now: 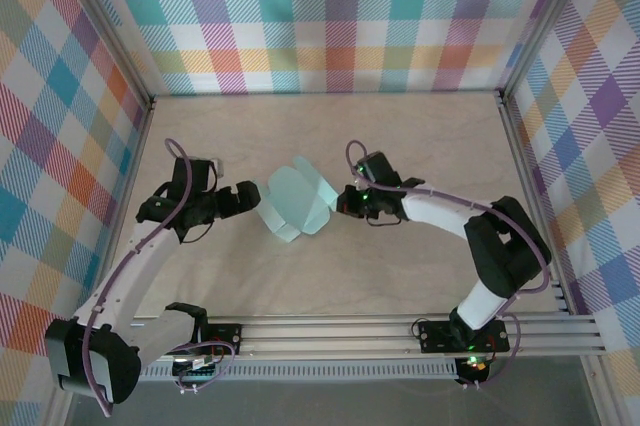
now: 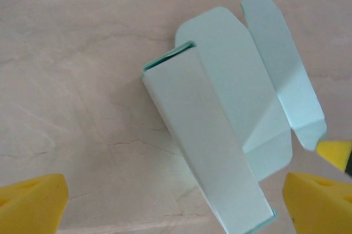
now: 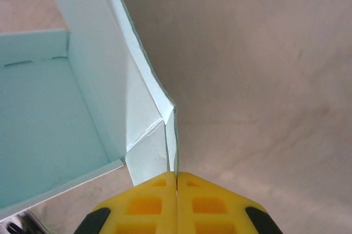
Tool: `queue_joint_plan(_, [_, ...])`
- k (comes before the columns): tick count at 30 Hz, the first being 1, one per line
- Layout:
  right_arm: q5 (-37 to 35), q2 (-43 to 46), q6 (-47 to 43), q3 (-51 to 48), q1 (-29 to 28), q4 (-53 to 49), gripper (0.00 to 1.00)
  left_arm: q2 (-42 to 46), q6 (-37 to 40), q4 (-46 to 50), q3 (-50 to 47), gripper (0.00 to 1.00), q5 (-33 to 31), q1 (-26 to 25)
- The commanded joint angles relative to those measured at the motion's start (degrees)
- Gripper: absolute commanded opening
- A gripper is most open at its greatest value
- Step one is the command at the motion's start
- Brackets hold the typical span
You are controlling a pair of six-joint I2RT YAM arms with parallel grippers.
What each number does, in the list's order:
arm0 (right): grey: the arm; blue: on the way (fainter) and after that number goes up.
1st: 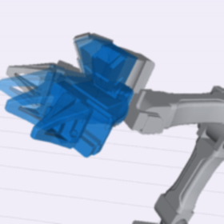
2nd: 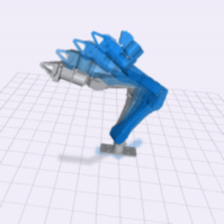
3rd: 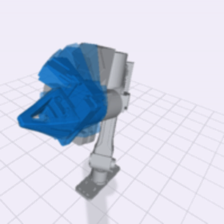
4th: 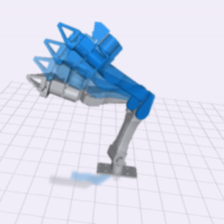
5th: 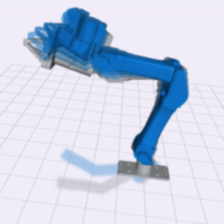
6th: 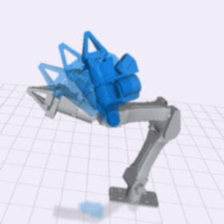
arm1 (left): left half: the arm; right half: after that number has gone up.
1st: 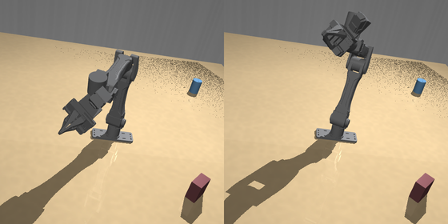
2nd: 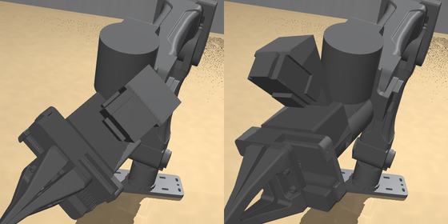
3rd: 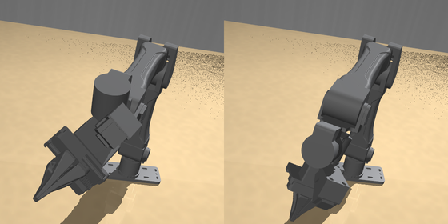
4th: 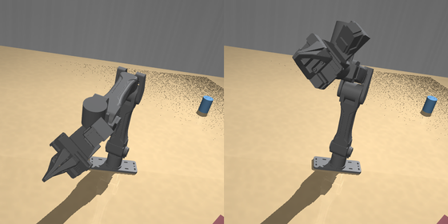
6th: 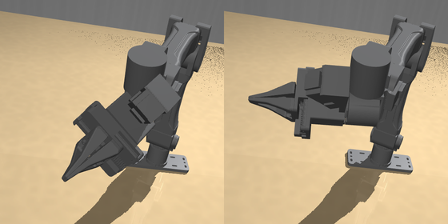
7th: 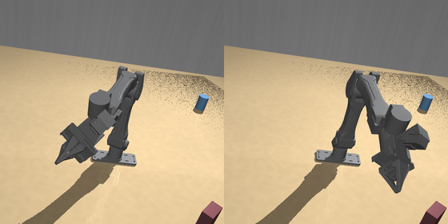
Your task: Fold the paper box
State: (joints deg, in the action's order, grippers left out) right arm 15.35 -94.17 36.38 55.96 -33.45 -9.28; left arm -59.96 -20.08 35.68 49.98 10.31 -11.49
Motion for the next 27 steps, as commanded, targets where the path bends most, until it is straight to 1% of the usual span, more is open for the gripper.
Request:
queue_joint_plan(1, [7.67,-0.55,-24.11,7.25,4.95,-9.55,0.0,1.1,3.36,-4.57,1.44,1.0,3.57,-0.3])
queue_joint_plan(3, [9.76,-1.69,-31.83,11.38,6.56,-14.55,0.0,0.14,4.88,-6.87,2.67,1.0,3.76,-0.47])
queue_joint_plan(5, [10.62,-2.1,-37.33,13.79,7.92,-16.45,0.0,-2.28,6.28,-8.77,4.43,0.99,4.03,-0.56])
queue_joint_plan(6, [11.44,-2.07,-39.38,14.43,8.43,-16.56,0.0,-4.3,7.12,-9.73,5.73,0.93,5.43,-0.56])
queue_joint_plan(7, [12.81,-2.04,-41.42,15.26,9.23,-16.69,0.0,-6.64,7.75,-10.32,7.32,0.91,6.87,-0.64])
queue_joint_plan(9, [15.0,-2.24,-47.67,17.01,10.15,-17.5,0.0,-11.37,8.77,-11.59,10.45,0.92,8.67,-0.88])
queue_joint_plan(12, [15.33,-3.91,-55.07,21.01,10.42,-22.01,0.0,-17.56,12.33,-12.84,15.32,0.94,8.86,-1.47])
queue_joint_plan(17, [15.47,-9.22,-64.59,30.14,11.09,-34.33,0.0,-26.48,23.34,-15.34,22.68,0.95,9.13,-2.09])
queue_joint_plan(20, [16.41,-10.92,-68.3,33.71,11.56,-38.66,0.0,-33.33,31.98,-12.38,29.66,0.96,11.68,-2.05])
queue_joint_plan(21, [17.18,-11.18,-69.61,34.57,11.8,-39.68,0.0,-35.81,35.52,-10.57,32.18,0.95,13.93,-2.05])
queue_joint_plan(22, [18.0,-11.26,-70.99,35.12,11.99,-40.4,0.0,-38.36,39.7,-8.36,34.8,0.87,17.72,-1.81])
queue_joint_plan(23, [18.61,-11.28,-72.28,35.32,12.09,-41.04,0.0,-40.63,42.97,-5.62,37.27,0.85,20.71,-1.62])
queue_joint_plan(25, [20.44,-11.46,-74.81,36.25,12.59,-42.68,0.0,-46.07,50.23,3.35,44.92,0.84,26.28,-1.52])
queue_joint_plan(27, [21.84,-11.95,-76.72,37.5,13.08,-44.88,0.0,-50.34,54.03,9.68,51.35,0.81,27.7,-1.24])
